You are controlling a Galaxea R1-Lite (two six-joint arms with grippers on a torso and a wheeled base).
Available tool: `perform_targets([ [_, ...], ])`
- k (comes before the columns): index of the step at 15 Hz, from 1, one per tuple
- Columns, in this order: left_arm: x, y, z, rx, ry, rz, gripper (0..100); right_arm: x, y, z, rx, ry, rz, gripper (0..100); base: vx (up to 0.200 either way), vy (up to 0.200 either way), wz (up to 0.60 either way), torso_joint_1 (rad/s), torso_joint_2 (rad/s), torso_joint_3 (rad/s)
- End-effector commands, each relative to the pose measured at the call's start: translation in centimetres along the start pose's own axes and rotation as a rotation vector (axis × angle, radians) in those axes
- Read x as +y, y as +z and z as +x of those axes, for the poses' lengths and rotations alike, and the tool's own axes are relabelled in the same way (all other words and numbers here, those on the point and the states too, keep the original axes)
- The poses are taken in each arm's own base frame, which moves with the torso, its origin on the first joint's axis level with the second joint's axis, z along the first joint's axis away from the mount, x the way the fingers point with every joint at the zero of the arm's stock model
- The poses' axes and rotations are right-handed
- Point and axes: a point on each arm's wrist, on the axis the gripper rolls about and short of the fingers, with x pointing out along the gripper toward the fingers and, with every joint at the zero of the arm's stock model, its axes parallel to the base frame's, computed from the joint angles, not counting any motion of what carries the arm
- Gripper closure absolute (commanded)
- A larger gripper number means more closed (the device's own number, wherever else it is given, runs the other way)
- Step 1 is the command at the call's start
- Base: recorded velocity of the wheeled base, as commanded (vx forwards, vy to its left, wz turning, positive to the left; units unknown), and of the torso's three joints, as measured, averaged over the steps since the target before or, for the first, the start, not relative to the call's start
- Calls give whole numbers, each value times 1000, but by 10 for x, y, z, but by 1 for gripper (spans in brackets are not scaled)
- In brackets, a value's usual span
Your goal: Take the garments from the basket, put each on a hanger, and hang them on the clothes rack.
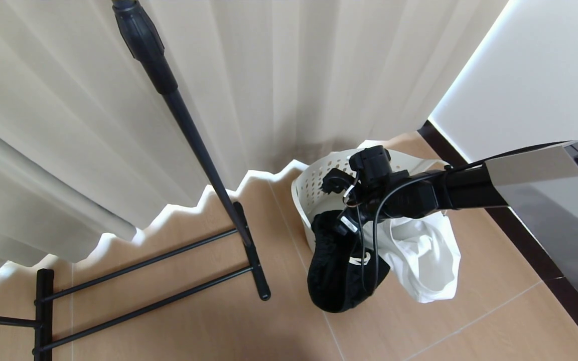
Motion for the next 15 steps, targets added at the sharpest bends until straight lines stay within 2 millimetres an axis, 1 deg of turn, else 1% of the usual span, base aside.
perform_targets([
  [1,0,0,0,-1,1,0,0,3,-1,10,9,5,-3,0,0,0,0,0,0,0],
  [6,0,0,0,-1,-1,0,0,5,-6,21,27,8,-2,0,0,0,0,0,0,0],
  [11,0,0,0,-1,-1,0,0,4,-7,24,29,7,0,0,0,0,0,0,0,0],
  [12,0,0,0,-1,-1,0,0,4,-7,24,29,5,2,100,0,0,0,0,0,0],
  [15,0,0,0,-1,-1,0,0,5,-9,23,35,8,2,100,0,0,0,0,0,0],
])
